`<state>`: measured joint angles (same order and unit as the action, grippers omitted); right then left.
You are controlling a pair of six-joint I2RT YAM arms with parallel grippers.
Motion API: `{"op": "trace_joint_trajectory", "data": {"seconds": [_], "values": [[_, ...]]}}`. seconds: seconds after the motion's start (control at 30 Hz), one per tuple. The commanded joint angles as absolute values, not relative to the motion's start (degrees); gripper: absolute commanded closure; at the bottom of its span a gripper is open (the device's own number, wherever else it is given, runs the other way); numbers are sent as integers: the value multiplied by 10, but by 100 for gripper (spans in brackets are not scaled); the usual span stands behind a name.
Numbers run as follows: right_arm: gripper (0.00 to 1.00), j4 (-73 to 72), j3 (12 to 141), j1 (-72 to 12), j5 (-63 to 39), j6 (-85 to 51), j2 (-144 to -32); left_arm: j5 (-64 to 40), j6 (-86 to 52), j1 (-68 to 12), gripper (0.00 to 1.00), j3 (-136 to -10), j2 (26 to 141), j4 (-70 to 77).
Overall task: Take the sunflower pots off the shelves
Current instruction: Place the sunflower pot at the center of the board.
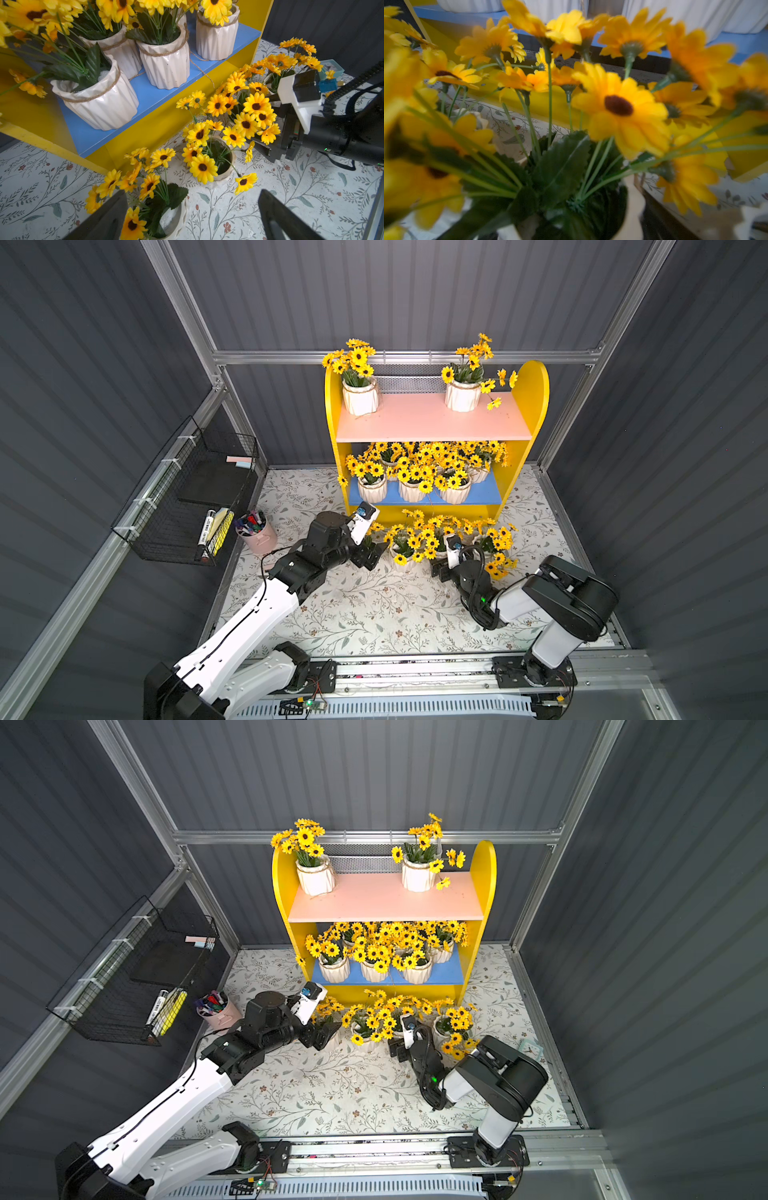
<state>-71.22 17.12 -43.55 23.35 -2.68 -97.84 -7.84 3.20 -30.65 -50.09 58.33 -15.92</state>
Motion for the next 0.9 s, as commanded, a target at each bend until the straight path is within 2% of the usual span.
{"op": "trace_joint_trajectory", "data": {"seconds": [0.0,0.13,0.17,0.2,0.27,0.33,0.47,0.67,0.8,0.87], "values": [[100,-809,185,-434,239,-12,-1017,-74,44,-308,1,-492,578,-147],[99,-810,182,-435,249,-17,-1043,-73,47,-308,1,-491,578,-147],[83,-810,183,-436,247,-14,-1048,-73,46,-307,1,-492,578,-146],[73,-810,183,-435,238,-9,-1051,-74,46,-308,0,-492,578,-146],[39,-806,184,-436,231,-15,-1056,-76,46,-308,1,-492,580,-147],[29,-794,184,-437,232,-26,-1059,-76,47,-307,1,-492,581,-149],[1,-777,180,-441,243,-39,-1054,-75,47,-308,1,-493,581,-150],[1,-688,183,-447,264,-60,-999,-78,49,-307,1,-496,584,-155],[1,-494,195,-447,266,-104,-905,-77,52,-308,1,-496,584,-157],[1,-341,216,-447,257,-137,-839,-77,54,-307,1,-496,584,-157]]}}
